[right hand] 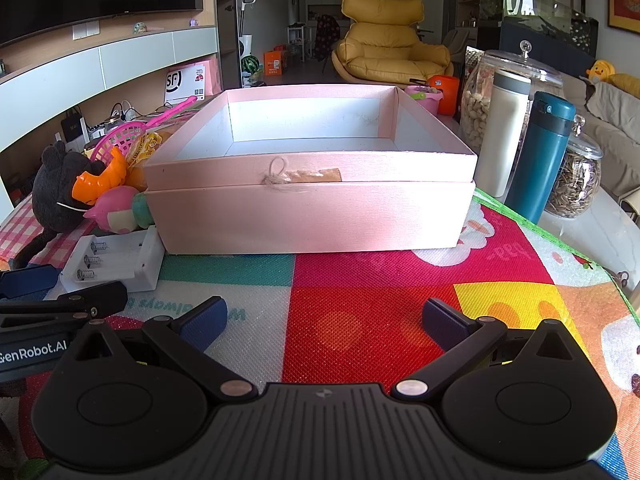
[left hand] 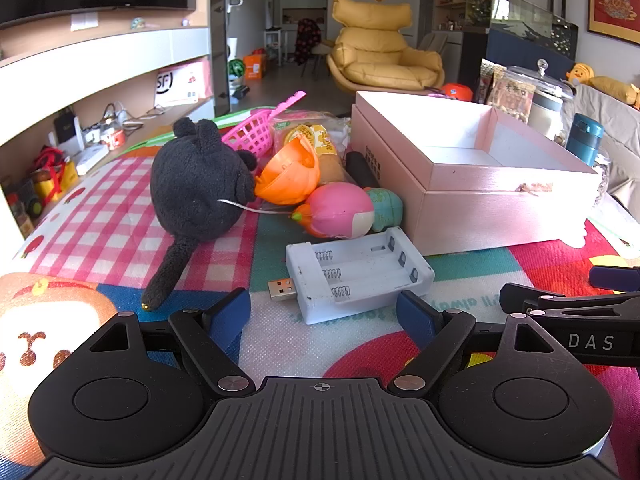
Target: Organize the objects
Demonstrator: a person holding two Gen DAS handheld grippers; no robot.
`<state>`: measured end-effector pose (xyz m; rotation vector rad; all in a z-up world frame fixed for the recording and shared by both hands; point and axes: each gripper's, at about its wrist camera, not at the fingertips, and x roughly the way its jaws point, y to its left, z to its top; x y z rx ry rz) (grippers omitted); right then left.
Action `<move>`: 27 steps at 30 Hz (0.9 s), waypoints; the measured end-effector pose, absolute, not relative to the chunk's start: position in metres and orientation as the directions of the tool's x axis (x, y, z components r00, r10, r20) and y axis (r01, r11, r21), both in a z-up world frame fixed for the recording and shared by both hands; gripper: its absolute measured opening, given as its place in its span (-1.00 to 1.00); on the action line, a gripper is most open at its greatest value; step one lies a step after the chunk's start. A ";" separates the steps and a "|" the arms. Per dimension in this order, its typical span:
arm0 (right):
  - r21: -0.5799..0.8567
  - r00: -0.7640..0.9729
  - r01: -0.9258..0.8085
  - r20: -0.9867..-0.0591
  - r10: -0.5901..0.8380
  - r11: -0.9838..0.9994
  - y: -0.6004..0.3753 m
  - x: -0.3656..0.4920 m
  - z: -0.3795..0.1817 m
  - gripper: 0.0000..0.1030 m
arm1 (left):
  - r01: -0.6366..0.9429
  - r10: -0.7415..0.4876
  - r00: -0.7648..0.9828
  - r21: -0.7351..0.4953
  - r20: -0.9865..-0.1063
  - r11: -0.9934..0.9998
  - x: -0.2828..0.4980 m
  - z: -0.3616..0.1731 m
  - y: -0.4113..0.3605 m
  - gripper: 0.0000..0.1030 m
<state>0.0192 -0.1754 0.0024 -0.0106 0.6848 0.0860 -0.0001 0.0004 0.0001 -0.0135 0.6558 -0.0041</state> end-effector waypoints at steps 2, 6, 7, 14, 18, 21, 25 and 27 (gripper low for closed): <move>0.018 0.771 -0.083 -0.632 0.075 0.996 -0.175 0.019 0.002 1.00 | 0.000 -0.008 0.793 -0.013 -0.610 1.000 0.000 0.000 0.000 0.68; 0.018 0.771 -0.083 -0.632 0.076 0.996 -0.175 0.019 0.002 1.00 | 0.000 -0.008 0.793 -0.014 -0.610 1.000 0.000 0.000 0.000 0.68; 0.019 0.771 -0.083 -0.632 0.076 0.996 -0.175 0.019 0.002 1.00 | 0.000 -0.008 0.792 -0.013 -0.610 1.000 0.000 0.000 0.000 0.68; 0.019 0.771 -0.083 -0.633 0.076 0.996 -0.175 0.020 0.001 1.00 | 0.000 -0.014 0.794 -0.023 -0.608 1.000 -0.001 -0.001 0.000 0.67; 0.017 0.771 -0.083 -0.633 0.075 0.996 -0.175 0.019 0.002 1.00 | -0.001 -0.009 0.793 -0.015 -0.610 1.000 0.001 -0.001 0.001 0.68; 0.013 0.771 -0.083 -0.633 0.073 0.996 -0.175 0.019 0.002 1.00 | -0.001 -0.008 0.792 -0.014 -0.610 1.000 0.004 0.003 0.000 0.68; 0.012 0.771 -0.083 -0.633 0.072 0.996 -0.174 0.019 0.002 1.00 | -0.001 -0.008 0.792 -0.013 -0.610 1.000 0.004 0.003 0.000 0.68; 0.014 0.771 -0.083 -0.633 0.073 0.996 -0.174 0.020 0.002 1.00 | -0.001 -0.007 0.792 -0.013 -0.610 1.000 0.005 0.003 0.000 0.68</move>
